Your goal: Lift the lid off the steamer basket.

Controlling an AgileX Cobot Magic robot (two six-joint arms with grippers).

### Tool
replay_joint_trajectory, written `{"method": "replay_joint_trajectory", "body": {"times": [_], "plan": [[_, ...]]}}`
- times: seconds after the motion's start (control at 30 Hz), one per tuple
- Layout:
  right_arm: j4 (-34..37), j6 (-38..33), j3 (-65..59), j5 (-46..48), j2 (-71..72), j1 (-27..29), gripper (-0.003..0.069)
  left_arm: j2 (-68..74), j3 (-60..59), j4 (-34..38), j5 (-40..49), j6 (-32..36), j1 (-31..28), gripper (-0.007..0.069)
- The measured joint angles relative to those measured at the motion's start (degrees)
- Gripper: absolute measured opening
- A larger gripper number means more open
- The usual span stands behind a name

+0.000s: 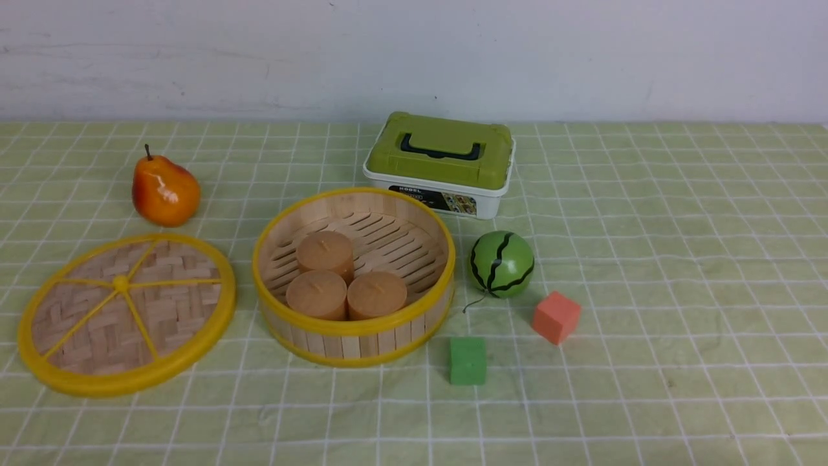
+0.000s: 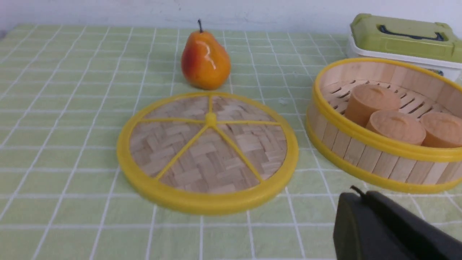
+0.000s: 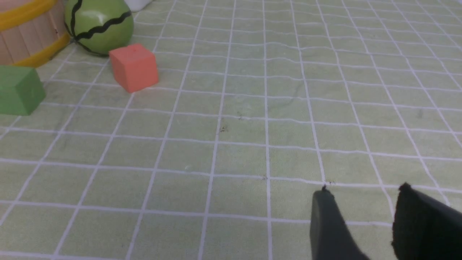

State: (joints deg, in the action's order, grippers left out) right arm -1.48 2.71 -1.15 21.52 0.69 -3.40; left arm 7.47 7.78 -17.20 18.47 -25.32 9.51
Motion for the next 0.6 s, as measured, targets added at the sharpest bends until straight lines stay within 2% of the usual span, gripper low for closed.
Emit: {"method": "replay_joint_trajectory", "body": {"times": [0.07, 0.13, 0.27, 0.33, 0.43, 0.6], "plan": [[0.0, 0.0, 0.0, 0.0, 0.0, 0.0, 0.0242, -2.7, -2.0, 1.4, 0.1, -0.2, -1.5, -0.0013], [0.0, 0.0, 0.0, 0.0, 0.0, 0.0, 0.0242, -7.1, -7.1, 5.8, 0.1, 1.6, -4.7, -0.0013], [0.0, 0.0, 0.0, 0.0, 0.0, 0.0, 0.0242, -8.1, -9.2, 12.3, 1.8, 9.3, -6.6, -0.0013], [0.0, 0.0, 0.0, 0.0, 0.0, 0.0, 0.0242, -8.1, -9.5, 16.5, 3.5, 17.7, -6.9, -0.0013], [0.0, 0.0, 0.0, 0.0, 0.0, 0.0, 0.0242, -8.1, -9.5, 18.6, 3.5, 22.8, -7.0, -0.0013], [0.0, 0.0, 0.0, 0.0, 0.0, 0.0, 0.0242, -8.1, -9.5, 19.7, 3.5, 25.3, -7.0, -0.0013]]}}
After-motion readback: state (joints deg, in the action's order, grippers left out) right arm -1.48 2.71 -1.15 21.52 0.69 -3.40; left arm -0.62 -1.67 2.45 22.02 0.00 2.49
